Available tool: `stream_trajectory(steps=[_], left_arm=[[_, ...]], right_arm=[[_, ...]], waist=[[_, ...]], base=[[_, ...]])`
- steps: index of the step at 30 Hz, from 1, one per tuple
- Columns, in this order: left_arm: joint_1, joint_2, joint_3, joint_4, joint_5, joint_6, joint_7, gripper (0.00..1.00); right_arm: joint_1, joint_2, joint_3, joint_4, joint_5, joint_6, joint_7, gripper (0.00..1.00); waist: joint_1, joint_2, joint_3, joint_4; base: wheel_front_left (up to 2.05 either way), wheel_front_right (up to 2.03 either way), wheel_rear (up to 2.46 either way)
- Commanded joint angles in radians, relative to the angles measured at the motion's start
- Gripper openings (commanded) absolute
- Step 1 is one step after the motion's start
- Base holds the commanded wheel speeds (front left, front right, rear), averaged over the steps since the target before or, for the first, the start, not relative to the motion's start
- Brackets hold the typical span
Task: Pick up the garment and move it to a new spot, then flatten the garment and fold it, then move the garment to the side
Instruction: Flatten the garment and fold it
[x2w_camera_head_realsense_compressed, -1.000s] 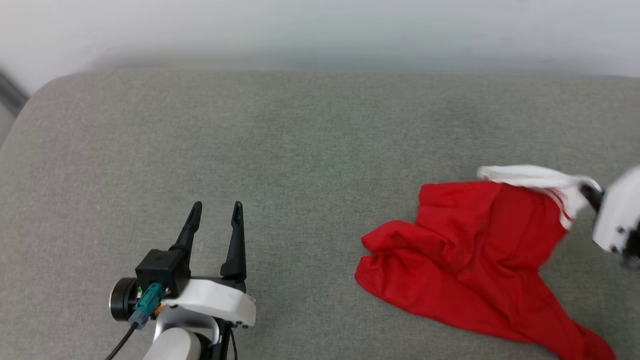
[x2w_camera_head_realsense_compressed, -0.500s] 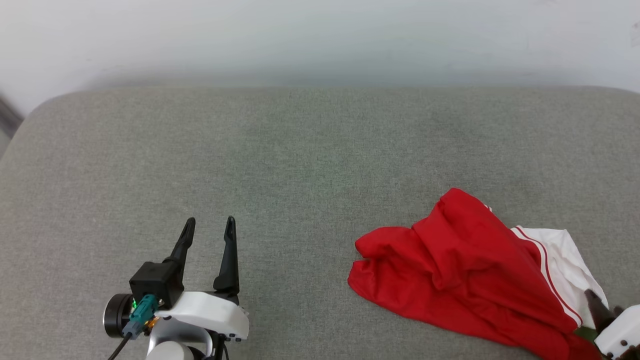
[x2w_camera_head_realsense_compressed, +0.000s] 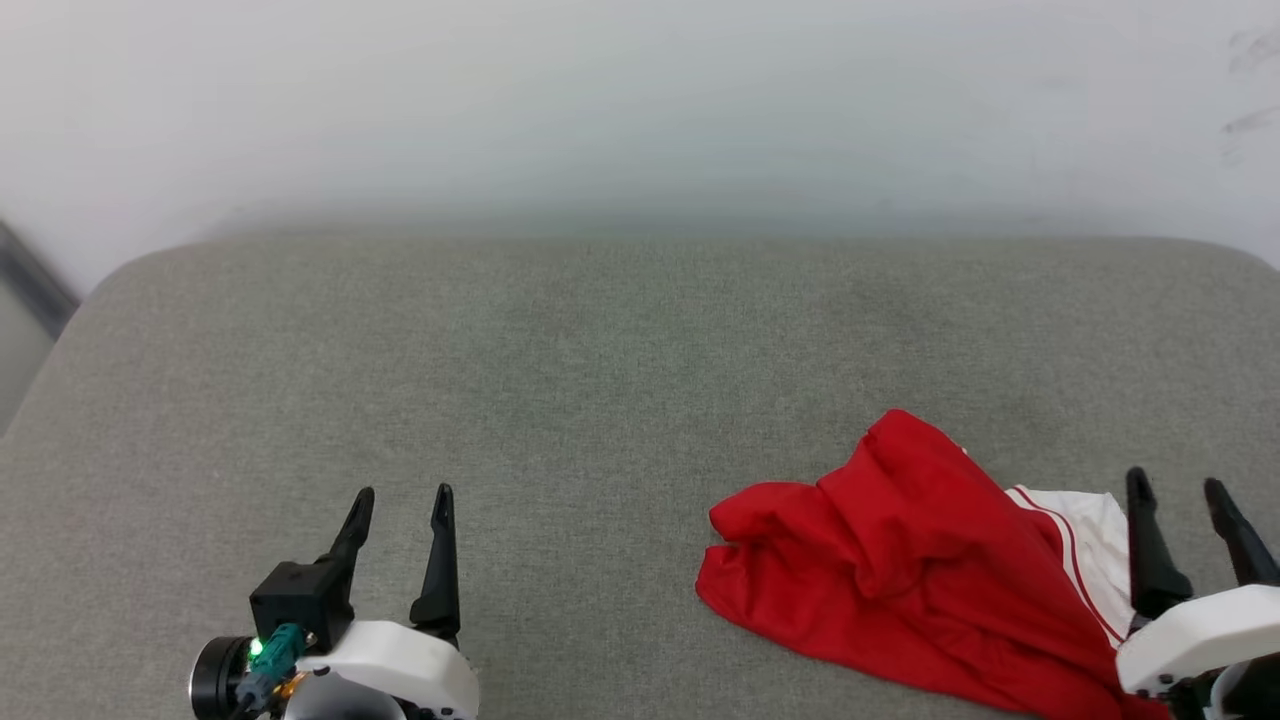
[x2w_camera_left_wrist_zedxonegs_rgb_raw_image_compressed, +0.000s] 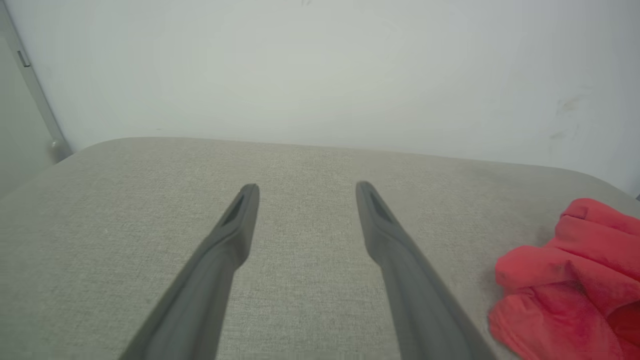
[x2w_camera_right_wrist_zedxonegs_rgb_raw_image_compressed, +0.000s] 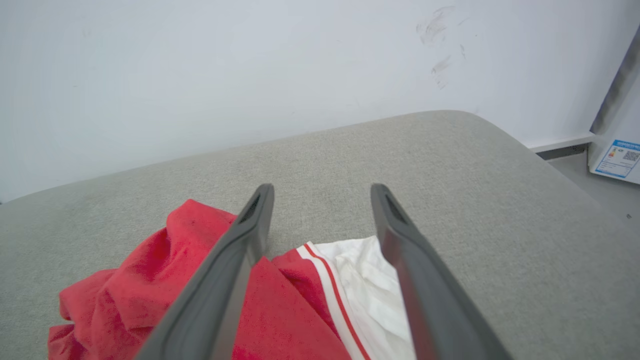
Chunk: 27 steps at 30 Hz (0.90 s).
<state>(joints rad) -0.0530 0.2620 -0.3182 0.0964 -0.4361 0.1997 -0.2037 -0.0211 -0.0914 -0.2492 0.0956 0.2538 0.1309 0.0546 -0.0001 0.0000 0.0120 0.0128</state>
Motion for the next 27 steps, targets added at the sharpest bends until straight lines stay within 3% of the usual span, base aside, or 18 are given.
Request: stream_trajectory(steps=[1,6,14,22,27], left_arm=[[0.017,0.006,0.003,-0.005,-0.005,0.005,0.006,1.00],[0.036,0.020,0.010,-0.009,-0.010,0.014,0.014,1.00],[0.003,0.031,0.004,0.005,-0.005,0.011,0.031,1.00],[-0.187,-0.007,-0.087,0.025,0.040,-0.035,0.105,1.00],[-0.366,-0.049,-0.167,0.078,0.054,-0.090,0.251,1.00]], right_arm=[[0.026,0.000,0.024,-0.028,-0.016,0.000,-0.021,1.00],[0.076,0.010,0.127,-0.137,-0.042,0.000,-0.058,1.00],[0.131,0.026,0.221,-0.253,-0.076,0.000,-0.020,1.00],[0.113,0.027,0.262,-0.329,-0.079,0.000,0.020,1.00],[0.077,0.027,0.262,-0.349,-0.073,0.000,0.018,1.00]], waist=[[0.0001,0.0000,-0.013,-0.001],[0.0001,0.0000,-0.025,-0.008],[0.0001,0.0000,-0.022,-0.045],[0.0001,0.0000,0.048,-0.101],[0.0001,0.0000,0.124,-0.133]], base=[[0.00,0.00,0.00],[0.00,0.00,0.00],[0.00,0.00,0.00],[0.00,0.00,0.00],[0.00,0.00,0.00]])
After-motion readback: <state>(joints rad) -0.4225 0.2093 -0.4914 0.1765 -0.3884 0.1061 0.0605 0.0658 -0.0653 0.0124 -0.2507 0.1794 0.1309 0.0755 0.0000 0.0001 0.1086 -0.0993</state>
